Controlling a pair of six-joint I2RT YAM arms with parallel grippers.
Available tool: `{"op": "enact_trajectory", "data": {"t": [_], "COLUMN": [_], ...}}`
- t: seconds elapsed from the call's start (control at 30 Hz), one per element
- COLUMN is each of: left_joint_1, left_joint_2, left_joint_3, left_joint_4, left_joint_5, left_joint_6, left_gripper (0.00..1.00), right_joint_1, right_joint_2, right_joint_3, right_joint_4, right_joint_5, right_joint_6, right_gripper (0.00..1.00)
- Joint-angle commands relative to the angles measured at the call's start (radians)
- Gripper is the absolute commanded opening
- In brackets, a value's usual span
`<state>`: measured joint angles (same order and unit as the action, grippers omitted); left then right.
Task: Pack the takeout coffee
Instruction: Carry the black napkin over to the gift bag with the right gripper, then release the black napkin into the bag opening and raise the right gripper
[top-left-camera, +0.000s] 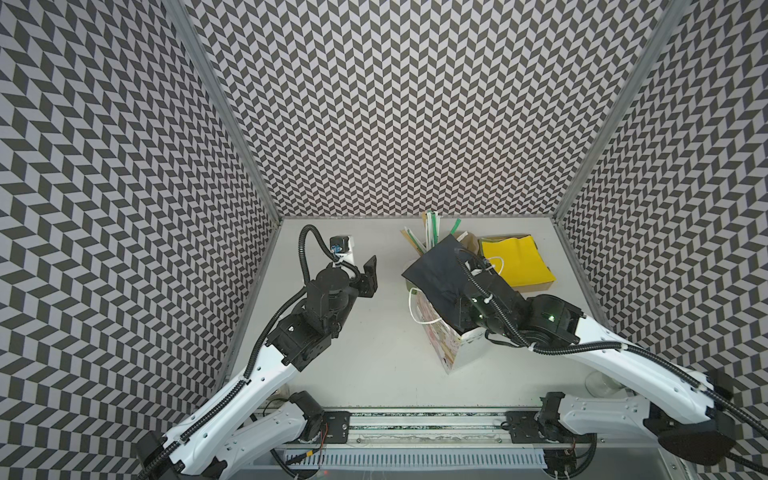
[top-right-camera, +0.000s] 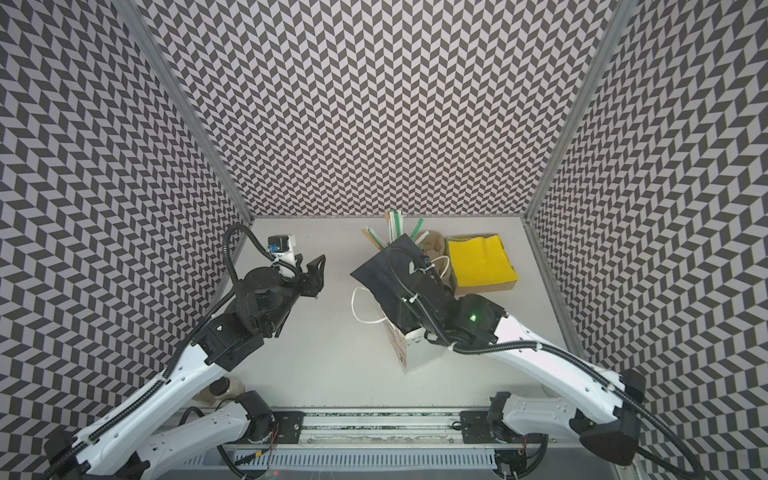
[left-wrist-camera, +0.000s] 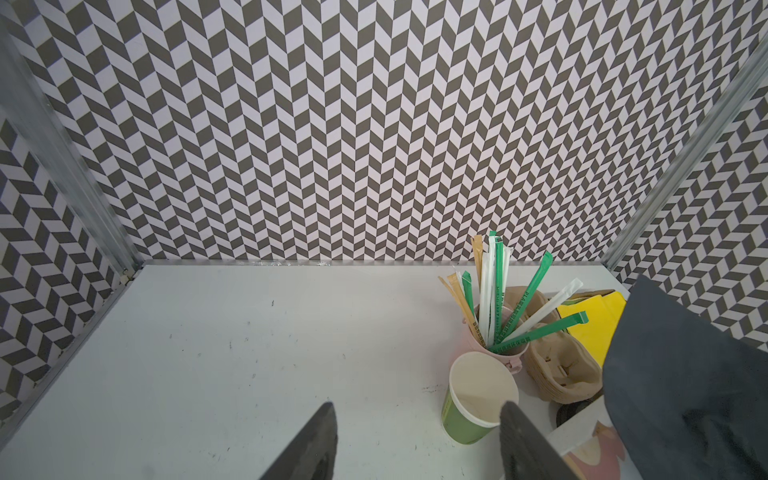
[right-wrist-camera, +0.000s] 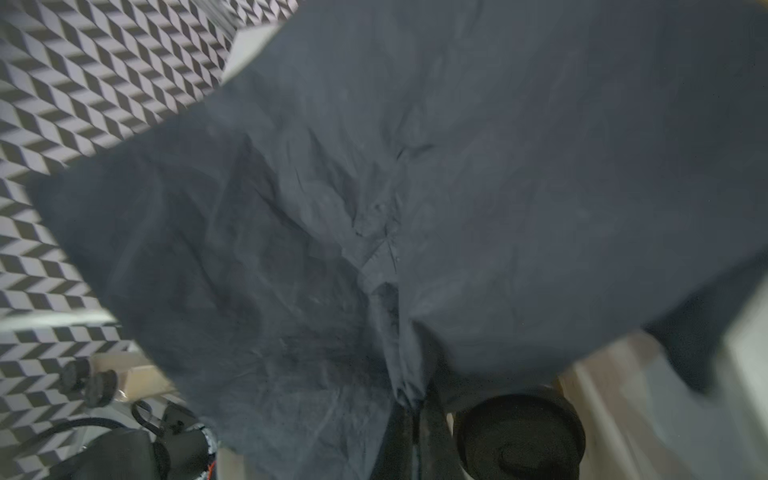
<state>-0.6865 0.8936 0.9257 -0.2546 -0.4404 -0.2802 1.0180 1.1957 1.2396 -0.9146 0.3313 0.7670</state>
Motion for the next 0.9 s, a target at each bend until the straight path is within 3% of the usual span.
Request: {"op": "enact_trajectory", "data": {"t": [0.0, 0.2, 0.27, 0.33, 0.43, 0.63, 0.87], "left_joint_1": [0.004, 0.004, 0.004, 0.003, 0.005, 0.005, 0.005], "left_joint_2": [-0.001, 0.019, 0.025, 0.023, 0.023, 0.025, 0.028], "left_joint_3": [-0.004, 0.004, 0.007, 0.005, 0.006, 0.005, 0.002], "left_joint_4": [0.015, 0.008, 0.006, 0.006, 0.005, 0.005, 0.009], "left_joint_5": [-0.004, 0.014, 0.019, 0.020, 0.020, 0.019, 0.018], "left_joint_6": [0.012, 0.014, 0.015, 0.015, 0.016, 0.019, 0.021], "left_gripper": [0.63, 0.63, 0.63, 0.63, 0.63, 0.63, 0.63], "right_joint_1": [0.026, 0.031, 0.031, 0.031, 0.027, 0.009, -0.081], "right_joint_2": [0.023, 0.016, 0.017, 0.008, -0.002, 0.120, 0.154], "right_joint_3": [-0.046, -0.046, 0.022, 0.099, 0.180, 0.287, 0.244], "right_joint_4": [-0.039, -0.062, -0.084, -0.083, -0.061, -0.099, 0.024], "right_joint_5": [0.038, 0.073, 0.064, 0.065, 0.102, 0.147, 0.089], "right_joint_6": [0.059, 0.053, 0.045, 0.006, -0.050, -0.107, -0.169], "right_gripper": [0.00, 0.00, 0.13, 0.35, 0.43, 0.42, 0.43]}}
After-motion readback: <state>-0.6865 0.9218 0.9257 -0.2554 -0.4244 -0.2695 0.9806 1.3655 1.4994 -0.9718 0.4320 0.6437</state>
